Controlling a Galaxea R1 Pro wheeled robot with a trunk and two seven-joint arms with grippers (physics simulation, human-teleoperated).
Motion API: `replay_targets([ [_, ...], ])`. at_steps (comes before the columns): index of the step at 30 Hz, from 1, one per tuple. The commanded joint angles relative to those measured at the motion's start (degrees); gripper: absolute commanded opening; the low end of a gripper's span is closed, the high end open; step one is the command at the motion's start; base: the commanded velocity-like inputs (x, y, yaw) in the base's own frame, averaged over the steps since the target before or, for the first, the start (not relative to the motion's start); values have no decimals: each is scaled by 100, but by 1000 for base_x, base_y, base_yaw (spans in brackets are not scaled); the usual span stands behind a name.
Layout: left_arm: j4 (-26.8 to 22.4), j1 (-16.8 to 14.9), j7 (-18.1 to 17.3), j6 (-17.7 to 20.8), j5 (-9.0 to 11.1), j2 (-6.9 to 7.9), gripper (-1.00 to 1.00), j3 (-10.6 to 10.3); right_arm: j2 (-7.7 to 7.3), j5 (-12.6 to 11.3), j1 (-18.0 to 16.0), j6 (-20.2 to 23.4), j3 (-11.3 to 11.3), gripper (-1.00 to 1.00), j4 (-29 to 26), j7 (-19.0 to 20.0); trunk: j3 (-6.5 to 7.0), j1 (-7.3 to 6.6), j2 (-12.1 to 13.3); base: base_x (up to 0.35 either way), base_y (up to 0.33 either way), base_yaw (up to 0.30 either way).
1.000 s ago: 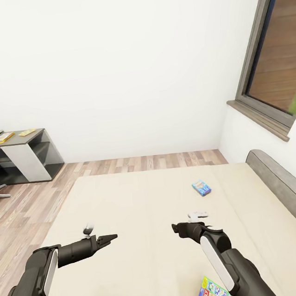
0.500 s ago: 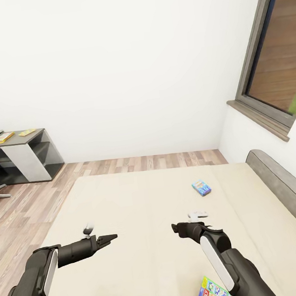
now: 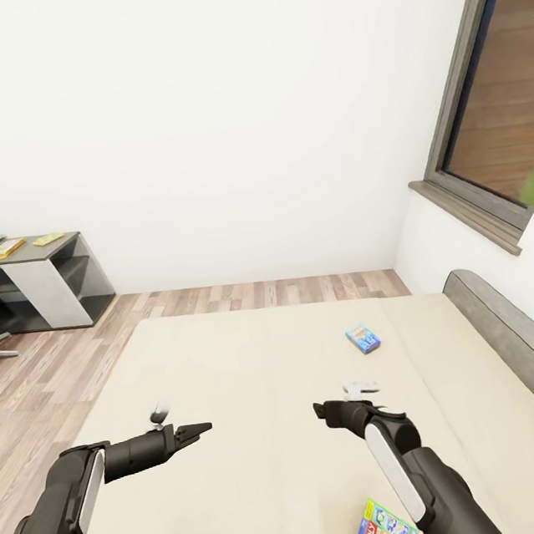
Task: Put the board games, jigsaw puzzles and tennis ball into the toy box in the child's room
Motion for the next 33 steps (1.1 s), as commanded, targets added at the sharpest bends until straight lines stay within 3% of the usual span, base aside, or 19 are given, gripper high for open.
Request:
replay_targets([
  [1,-2,-5,-23,57,-5,1,100,6,-1,-61,-7,14,-27,100,14,-59,-14,3,-12,0,0,-105],
  [7,-2,-5,-23,55,-5,7,100,-2,34,-17,-91,1,-255,100,255,-156,-44,3,-12,0,0,-144],
  [9,-2,-5,-25,51,-5,8,100,-7,51,-7,-177,4,-294,100,372,-374,-58,3,-12,0,0,-90],
  [11,-2,-5,-28,50,-5,8,100,-9,61,-3,-220,6,-308,100,442,-620,-69,3,-12,0,0,-57],
  [16,-3,-5,-31,48,-5,15,100,-12,92,-44,-291,29,-311,100,580,-1854,-77,3,-12,0,0,-19],
  [20,-2,-5,-32,45,-5,23,100,-7,142,-59,-301,59,-292,100,584,-2214,-79,3,-12,0,0,-5],
  [33,-9,-5,-32,39,-5,26,100,-4,252,-65,-304,80,-255,100,530,-2341,-80,3,-12,0,0,-1],
])
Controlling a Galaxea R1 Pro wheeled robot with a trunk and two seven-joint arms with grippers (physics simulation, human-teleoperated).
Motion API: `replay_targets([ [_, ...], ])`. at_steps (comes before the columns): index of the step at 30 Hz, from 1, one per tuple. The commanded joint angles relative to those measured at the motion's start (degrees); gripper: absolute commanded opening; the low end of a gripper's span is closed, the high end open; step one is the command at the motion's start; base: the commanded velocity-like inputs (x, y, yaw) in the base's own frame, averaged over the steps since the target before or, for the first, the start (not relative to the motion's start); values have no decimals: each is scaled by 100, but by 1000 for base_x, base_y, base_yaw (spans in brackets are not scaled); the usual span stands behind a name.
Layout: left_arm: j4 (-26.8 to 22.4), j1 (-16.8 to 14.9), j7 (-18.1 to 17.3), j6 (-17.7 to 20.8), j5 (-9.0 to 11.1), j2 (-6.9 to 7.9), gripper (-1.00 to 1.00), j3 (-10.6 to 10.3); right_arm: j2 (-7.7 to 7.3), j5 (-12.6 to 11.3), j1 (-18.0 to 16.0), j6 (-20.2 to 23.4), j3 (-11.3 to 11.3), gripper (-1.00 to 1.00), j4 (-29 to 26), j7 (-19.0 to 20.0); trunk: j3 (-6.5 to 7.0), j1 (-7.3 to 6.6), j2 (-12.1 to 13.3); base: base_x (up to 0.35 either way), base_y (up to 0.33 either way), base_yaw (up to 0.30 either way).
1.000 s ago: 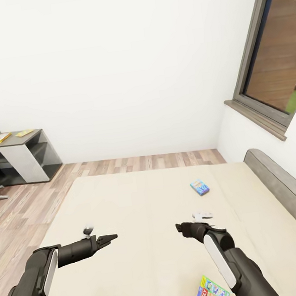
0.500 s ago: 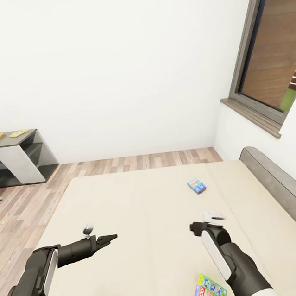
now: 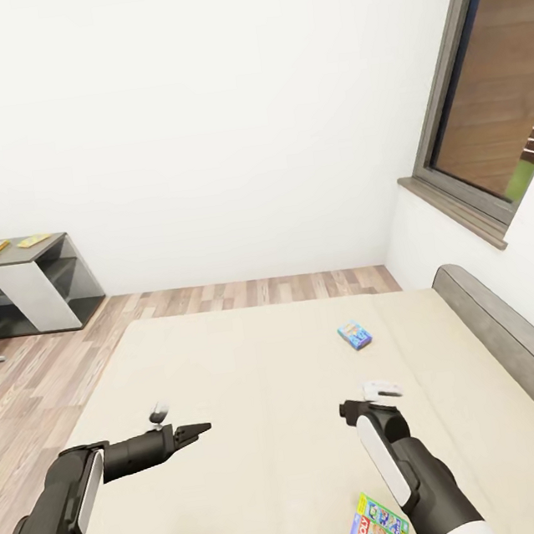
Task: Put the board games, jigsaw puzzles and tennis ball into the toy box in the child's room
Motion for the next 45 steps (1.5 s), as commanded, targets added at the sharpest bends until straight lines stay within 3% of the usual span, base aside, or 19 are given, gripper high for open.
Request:
replay_targets([
  [1,-2,-5,-23,58,-5,0,100,6,-2,-60,-4,6,12,100,-14,-58,-12,3,-12,0,0,0],
  [45,-12,-5,-32,65,4,8,100,15,-4,-65,2,-25,2,100,-56,-56,-12,3,-12,0,0,0],
])
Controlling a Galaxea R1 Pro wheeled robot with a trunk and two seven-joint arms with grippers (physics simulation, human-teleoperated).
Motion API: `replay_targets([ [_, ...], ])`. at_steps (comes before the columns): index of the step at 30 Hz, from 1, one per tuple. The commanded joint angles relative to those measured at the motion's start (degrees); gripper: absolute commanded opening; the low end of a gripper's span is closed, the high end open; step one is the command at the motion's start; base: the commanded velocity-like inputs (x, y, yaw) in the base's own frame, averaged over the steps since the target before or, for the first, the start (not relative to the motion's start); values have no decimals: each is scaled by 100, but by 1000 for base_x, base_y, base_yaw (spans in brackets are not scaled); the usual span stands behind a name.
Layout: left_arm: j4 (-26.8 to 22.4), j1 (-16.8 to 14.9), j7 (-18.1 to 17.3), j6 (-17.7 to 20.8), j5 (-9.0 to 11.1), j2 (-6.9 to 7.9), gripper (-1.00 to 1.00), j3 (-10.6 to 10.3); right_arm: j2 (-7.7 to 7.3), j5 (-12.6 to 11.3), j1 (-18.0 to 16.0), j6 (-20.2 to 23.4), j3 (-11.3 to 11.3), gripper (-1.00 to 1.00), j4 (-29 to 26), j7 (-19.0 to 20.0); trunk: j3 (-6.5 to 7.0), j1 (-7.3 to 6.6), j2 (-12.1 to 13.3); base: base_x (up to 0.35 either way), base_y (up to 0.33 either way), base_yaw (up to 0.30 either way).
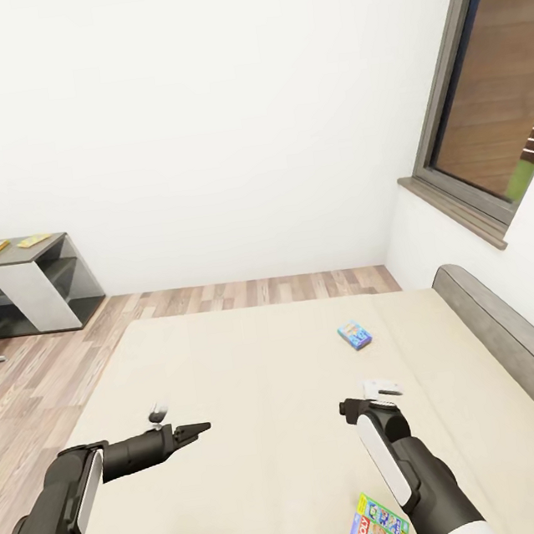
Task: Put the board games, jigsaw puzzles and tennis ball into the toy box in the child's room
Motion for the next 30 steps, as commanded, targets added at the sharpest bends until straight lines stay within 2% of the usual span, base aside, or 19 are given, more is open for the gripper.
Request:
replay_targets([
  [1,-2,-5,-23,57,-4,0,100,6,-2,-58,-5,10,9,100,-6,-56,-12,3,-12,0,0,0],
  [13,-5,-5,-26,57,-4,12,100,9,-2,-64,-5,4,4,100,11,-50,-12,3,-12,0,0,0],
  [18,-5,-5,-31,57,-4,22,100,14,-46,-69,-5,-67,-42,100,66,167,-12,3,-12,0,0,0],
  [22,-5,-5,-27,57,-4,21,100,14,-89,-67,-5,-273,-82,100,94,622,-12,3,-12,0,0,0],
  [26,-9,-5,-25,53,-4,18,100,14,-109,-61,-5,-354,-294,100,198,941,-12,3,-12,0,0,0],
  [30,-10,-5,-30,50,-4,18,100,14,-113,-64,-10,-375,-484,100,282,1041,-12,3,-12,0,0,0],
])
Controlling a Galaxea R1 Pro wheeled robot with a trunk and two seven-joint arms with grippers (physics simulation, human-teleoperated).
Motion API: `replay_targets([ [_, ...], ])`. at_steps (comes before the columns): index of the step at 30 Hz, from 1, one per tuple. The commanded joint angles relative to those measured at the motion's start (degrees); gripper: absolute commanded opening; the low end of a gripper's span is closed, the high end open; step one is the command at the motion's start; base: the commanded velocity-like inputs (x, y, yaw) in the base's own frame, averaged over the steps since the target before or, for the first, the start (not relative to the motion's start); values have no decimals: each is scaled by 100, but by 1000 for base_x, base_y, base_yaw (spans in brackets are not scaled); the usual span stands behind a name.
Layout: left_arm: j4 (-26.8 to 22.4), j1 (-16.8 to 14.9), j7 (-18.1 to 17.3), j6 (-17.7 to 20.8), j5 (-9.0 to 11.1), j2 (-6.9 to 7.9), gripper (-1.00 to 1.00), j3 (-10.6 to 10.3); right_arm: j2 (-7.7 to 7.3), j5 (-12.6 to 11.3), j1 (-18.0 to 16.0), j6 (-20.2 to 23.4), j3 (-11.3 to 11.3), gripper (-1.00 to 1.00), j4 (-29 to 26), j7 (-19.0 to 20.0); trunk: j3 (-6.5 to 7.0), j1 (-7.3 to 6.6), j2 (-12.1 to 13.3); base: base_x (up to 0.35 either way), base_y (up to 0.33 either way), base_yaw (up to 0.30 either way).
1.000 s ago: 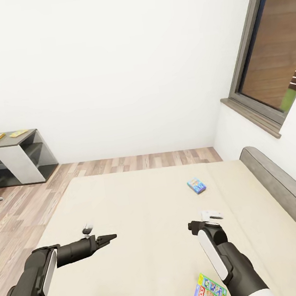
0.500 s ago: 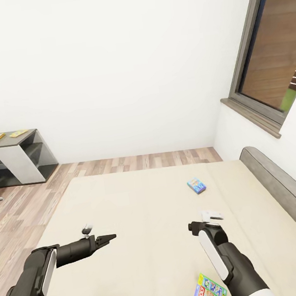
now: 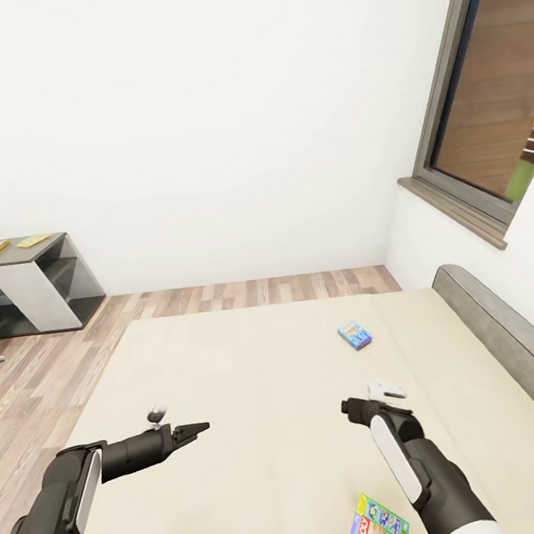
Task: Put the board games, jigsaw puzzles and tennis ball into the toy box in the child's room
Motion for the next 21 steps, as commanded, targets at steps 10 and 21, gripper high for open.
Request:
replay_targets([
  [10,-67,-16,-125,50,39,69,100,71,1,-55,-9,10,-91,100,39,-7,-12,3,-12,0,0,0],
  [21,-153,-37,-120,57,14,151,100,76,-10,-53,-654,242,-141,100,1122,-55,-12,3,-12,0,0,0],
])
